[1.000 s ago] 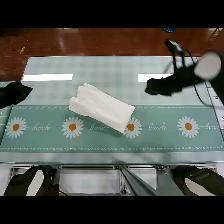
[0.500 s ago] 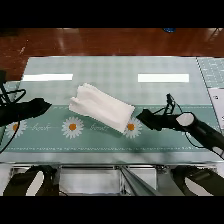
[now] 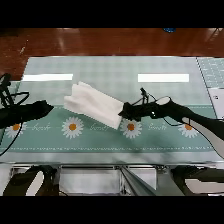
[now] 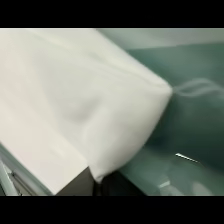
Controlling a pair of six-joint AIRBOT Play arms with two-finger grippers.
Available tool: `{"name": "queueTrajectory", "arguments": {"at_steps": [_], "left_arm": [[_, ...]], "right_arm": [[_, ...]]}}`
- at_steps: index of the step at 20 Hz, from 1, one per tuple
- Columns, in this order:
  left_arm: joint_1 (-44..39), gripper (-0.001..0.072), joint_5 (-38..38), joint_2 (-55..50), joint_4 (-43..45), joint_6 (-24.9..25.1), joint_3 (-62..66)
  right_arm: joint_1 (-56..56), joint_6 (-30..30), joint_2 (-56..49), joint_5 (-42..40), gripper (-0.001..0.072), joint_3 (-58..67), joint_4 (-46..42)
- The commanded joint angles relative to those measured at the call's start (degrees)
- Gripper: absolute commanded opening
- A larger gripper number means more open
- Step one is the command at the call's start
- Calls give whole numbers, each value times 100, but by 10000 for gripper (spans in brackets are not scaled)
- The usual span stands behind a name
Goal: Fold the shirts.
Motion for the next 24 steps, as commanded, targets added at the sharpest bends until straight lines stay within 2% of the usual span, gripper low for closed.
{"name": "queueTrajectory", "arguments": {"at_steps": [1, 5, 8, 12, 15, 24], "left_arm": [[-2, 19, 0, -4, 0, 2, -4], [-2, 19, 0, -4, 0, 4, -4], [-2, 19, -2, -4, 0, 2, -4], [-2, 19, -2, -2, 0, 2, -4], [-2, 19, -2, -2, -2, 2, -4], [-4, 19, 2, -4, 0, 2, -4]], "right_arm": [[179, -306, -267, 678, 23, 1305, -278], [155, 984, -70, 935, 22, 3270, -2249], [-94, 1585, -72, 1648, 22, 4778, -3051], [-743, 2122, -55, 2557, 22, 6266, -3517], [-1508, 2396, 131, 2970, 22, 6798, -3543], [-4347, 3220, 909, 4332, 22, 6664, -3539]]}}
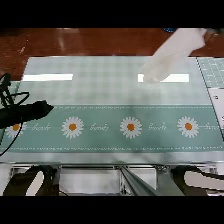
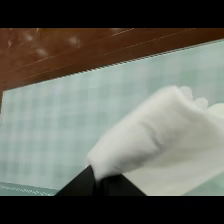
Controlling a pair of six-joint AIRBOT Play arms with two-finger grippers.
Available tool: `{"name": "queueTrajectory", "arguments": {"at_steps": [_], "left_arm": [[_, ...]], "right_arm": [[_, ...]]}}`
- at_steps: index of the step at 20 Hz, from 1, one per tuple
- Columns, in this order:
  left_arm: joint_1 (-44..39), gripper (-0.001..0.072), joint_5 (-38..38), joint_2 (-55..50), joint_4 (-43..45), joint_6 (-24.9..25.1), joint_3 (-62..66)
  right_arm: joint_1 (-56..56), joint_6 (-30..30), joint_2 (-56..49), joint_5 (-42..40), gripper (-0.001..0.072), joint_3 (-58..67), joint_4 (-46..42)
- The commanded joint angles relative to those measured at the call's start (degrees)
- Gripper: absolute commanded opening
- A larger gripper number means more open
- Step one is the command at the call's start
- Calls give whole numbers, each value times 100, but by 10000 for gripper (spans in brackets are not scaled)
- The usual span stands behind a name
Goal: Fold the shirts.
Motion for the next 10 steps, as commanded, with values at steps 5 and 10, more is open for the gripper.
{"name": "queueTrajectory", "arguments": {"at_steps": [5, 10], "left_arm": [[-2, 19, 50, -4, 2, 2, -2], [-4, 19, 48, -4, 0, 2, -2]], "right_arm": [[-1733, 323, 1147, 960, 21, -1661, -319], [-3545, 262, 2568, 1051, 22, -4006, -1340]]}}
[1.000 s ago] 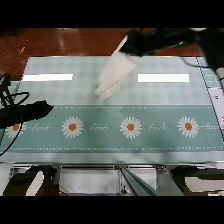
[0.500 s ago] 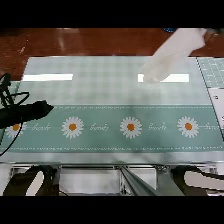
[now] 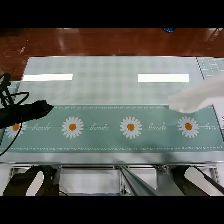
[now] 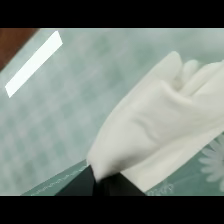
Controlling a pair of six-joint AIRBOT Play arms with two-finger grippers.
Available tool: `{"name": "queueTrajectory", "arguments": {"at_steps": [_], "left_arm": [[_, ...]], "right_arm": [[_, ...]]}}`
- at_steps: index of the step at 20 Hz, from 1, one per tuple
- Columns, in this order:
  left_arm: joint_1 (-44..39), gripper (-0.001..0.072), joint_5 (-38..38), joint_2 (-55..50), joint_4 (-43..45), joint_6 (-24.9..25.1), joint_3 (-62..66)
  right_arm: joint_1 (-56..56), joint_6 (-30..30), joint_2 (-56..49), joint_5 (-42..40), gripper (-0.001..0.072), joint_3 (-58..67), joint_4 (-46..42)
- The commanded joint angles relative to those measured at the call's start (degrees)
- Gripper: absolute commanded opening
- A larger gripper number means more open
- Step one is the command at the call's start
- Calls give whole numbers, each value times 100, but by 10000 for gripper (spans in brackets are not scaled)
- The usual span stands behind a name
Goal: Fold the shirts.
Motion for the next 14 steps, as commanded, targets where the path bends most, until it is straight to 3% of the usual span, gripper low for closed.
{"name": "queueTrajectory", "arguments": {"at_steps": [1, 4, 5, 8, 10, 14], "left_arm": [[-2, 19, 7, -4, 0, 2, -2], [-4, 19, 76, -4, -59, 2, -2], [-4, 19, 129, -4, -164, 2, -2], [-4, 19, 214, -31, -409, 4, -2], [-4, 19, 295, -61, -409, 7, -2], [-4, 19, 553, -503, -420, 212, 192]], "right_arm": [[-1399, -50, 997, 232, 22, -1585, -1209], [-2479, -439, 1668, 306, 22, -2594, -3073], [-2645, -238, 1873, 208, 22, -2909, -3447], [-2684, -225, 2081, 42, 43, -3628, -3810], [-2660, -13, 2081, -2, 422, -3965, -4437], [-2636, -170, 1904, -835, 394, -3860, -3880]]}}
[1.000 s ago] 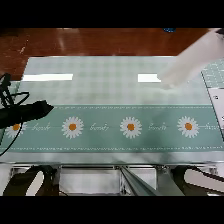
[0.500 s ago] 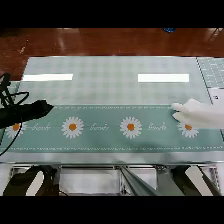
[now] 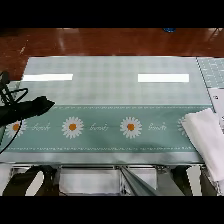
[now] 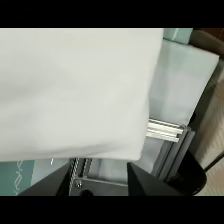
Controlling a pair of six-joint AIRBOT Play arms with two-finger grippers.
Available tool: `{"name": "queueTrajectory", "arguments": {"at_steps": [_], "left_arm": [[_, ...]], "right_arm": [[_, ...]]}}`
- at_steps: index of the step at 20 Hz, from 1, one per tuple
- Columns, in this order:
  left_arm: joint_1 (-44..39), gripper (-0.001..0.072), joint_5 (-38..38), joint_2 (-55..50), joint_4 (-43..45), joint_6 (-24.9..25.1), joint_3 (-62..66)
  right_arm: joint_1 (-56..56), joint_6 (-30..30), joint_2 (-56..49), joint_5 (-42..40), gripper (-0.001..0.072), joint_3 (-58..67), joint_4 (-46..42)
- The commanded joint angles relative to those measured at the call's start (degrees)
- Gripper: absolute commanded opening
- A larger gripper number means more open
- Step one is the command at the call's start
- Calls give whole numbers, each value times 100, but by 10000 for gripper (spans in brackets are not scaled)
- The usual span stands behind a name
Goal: Fold the shirts.
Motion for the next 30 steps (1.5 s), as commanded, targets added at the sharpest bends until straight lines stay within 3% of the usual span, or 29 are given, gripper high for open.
{"name": "queueTrajectory", "arguments": {"at_steps": [1, 3, 5, 7, 10, 11, 14, 15, 18, 30], "left_arm": [[-2, 19, 166, -546, -92, 280, 367], [-44, 18, 144, -1158, -337, 448, 1051], [-317, 18, 101, -1878, -496, 520, 2090], [-846, 18, -201, -2608, -483, 577, 3364], [-1847, 18, -372, -3300, 304, 490, 4706], [-2175, 18, -358, -3397, 809, 157, 4809], [-2719, 19, -446, -3628, 2682, -743, 4380], [-2684, 19, -566, -3700, 2953, -975, 4131], [-2562, 19, -780, -3753, 2922, -1043, 3759], [-2583, 19, -824, -3768, 2922, -1040, 3764]], "right_arm": [[-37, -166, -243, -776, 288, 61, 533], [157, -715, -675, -1204, 30, 393, 2422], [1139, -1390, -1088, -1895, 23, 807, 4258], [2726, -1801, -1390, -2575, 23, 1366, 4743], [5582, -1985, -1961, -3163, 23, 2081, 3930], [6402, -1965, -2212, -3276, 23, 2149, 3324], [7617, -640, -3067, -3237, 23, 2146, 1196], [7685, -343, -3340, -3032, 23, 2146, 844], [7683, -293, -3648, -2608, 23, 2146, 664], [7683, -289, -3578, -2551, 23, 2146, 669]]}}
